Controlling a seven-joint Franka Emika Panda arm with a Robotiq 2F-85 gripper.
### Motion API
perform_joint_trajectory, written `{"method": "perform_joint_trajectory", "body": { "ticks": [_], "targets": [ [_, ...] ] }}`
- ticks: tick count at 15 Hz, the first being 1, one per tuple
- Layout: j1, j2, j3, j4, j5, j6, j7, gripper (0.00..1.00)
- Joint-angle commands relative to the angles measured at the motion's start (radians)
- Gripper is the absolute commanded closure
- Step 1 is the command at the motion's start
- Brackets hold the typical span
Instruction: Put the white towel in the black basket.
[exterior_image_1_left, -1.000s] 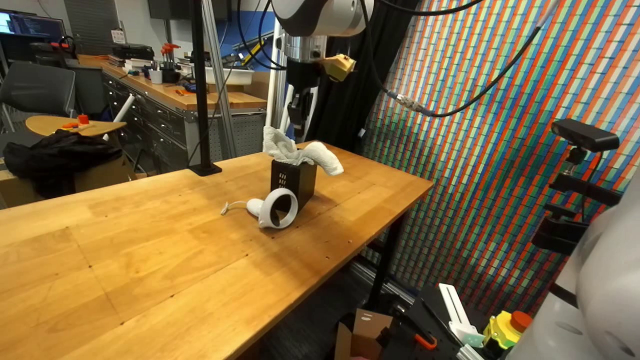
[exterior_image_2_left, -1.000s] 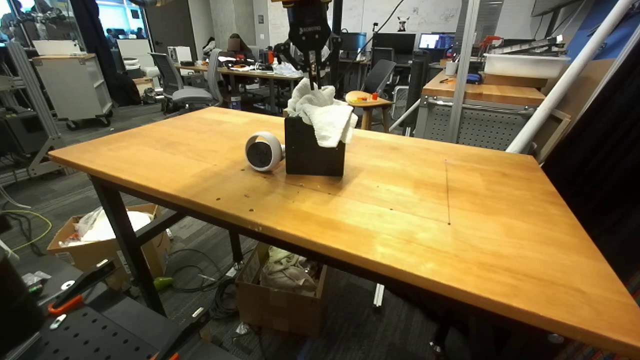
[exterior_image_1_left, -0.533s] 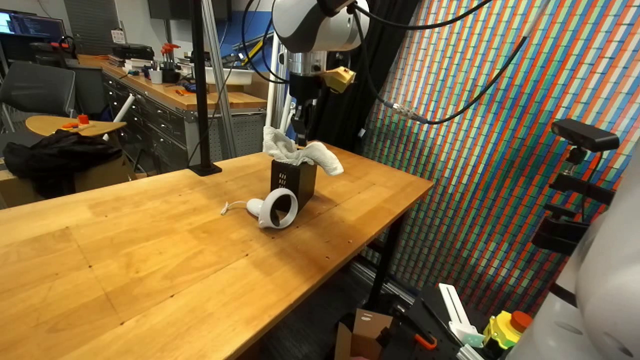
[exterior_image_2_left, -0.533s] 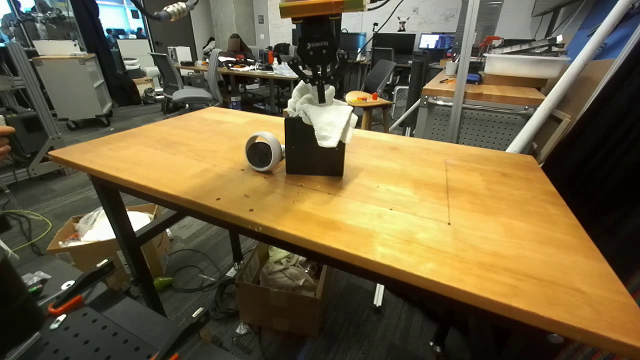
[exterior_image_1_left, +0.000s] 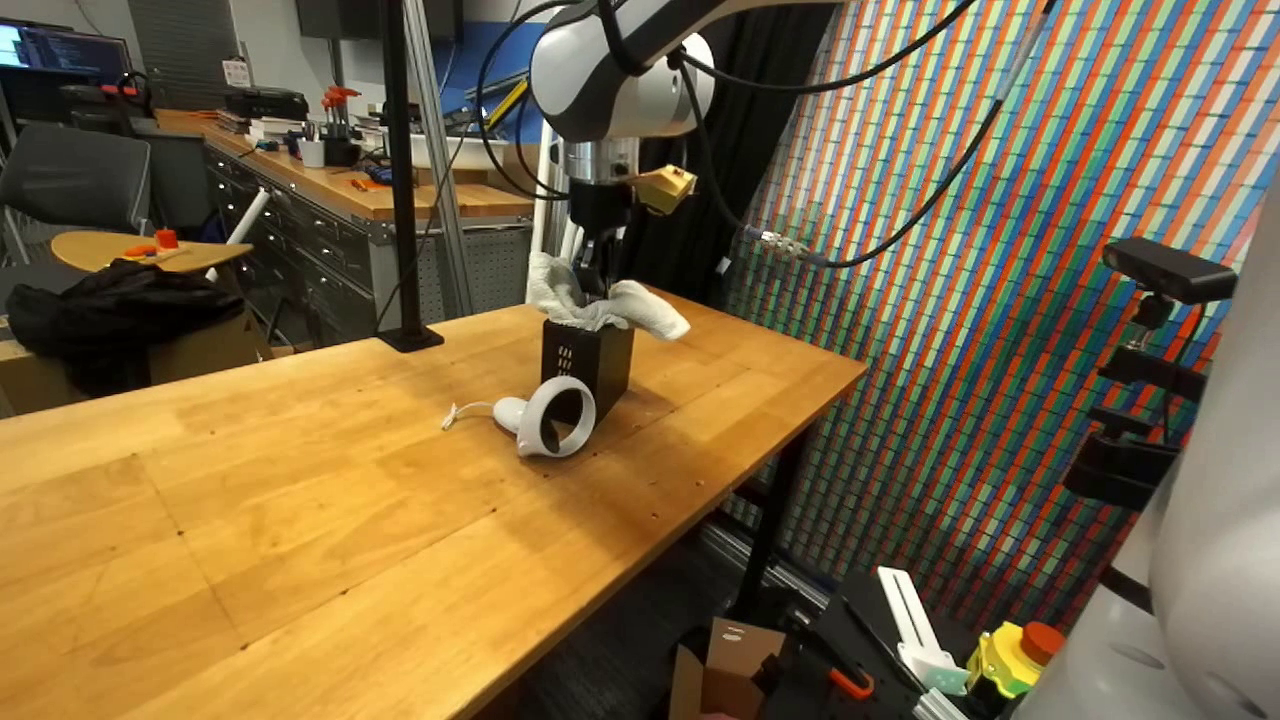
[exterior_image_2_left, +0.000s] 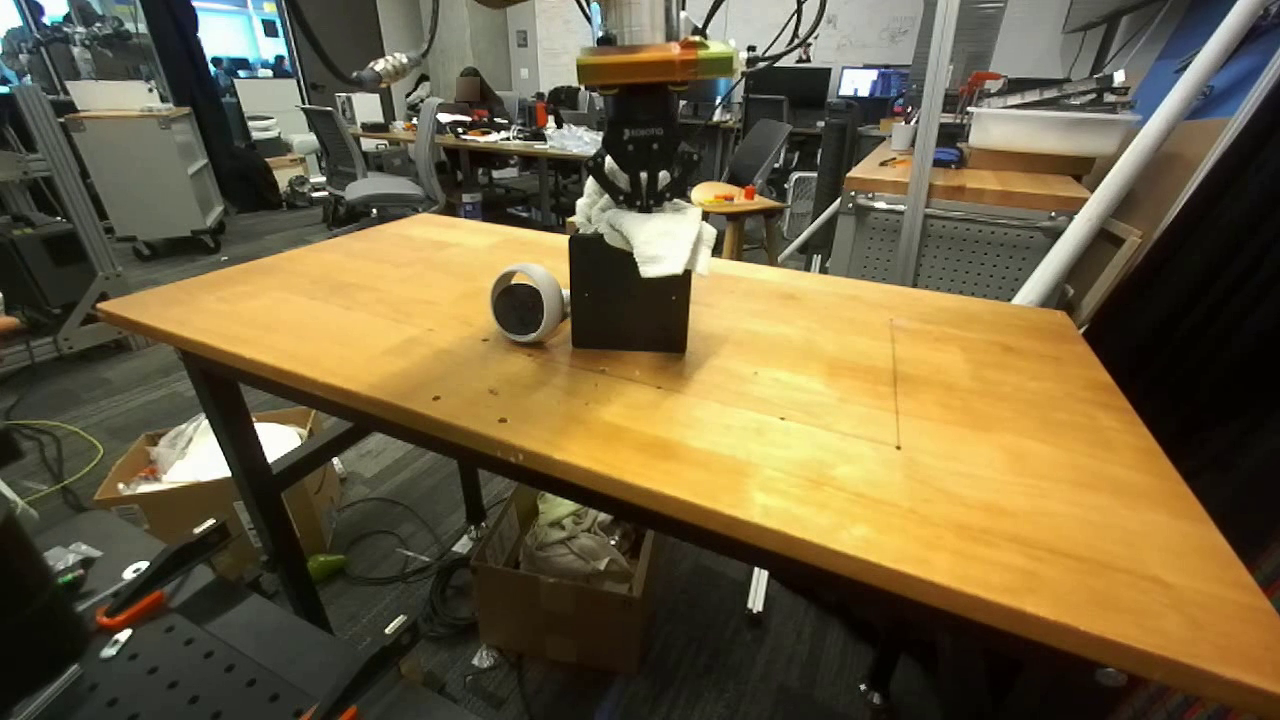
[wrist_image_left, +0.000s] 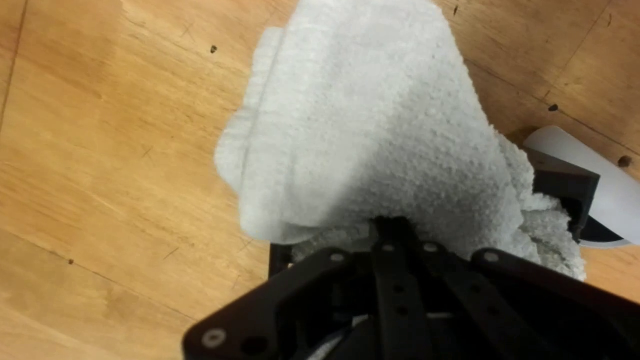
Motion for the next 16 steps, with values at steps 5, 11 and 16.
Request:
{"method": "perform_joint_trajectory", "body": {
  "ticks": [5,11,16],
  "targets": [
    [-0.050,0.109,0.017,0.020,0.127,0.031,-0.076,1.00],
    [-0.078,0.143,0.026,0.018,0.204,0.055,-0.122,1.00],
    [-0.078,0.118,0.027,0.001,0.219,0.052,-0.137,1.00]
  ]
}}
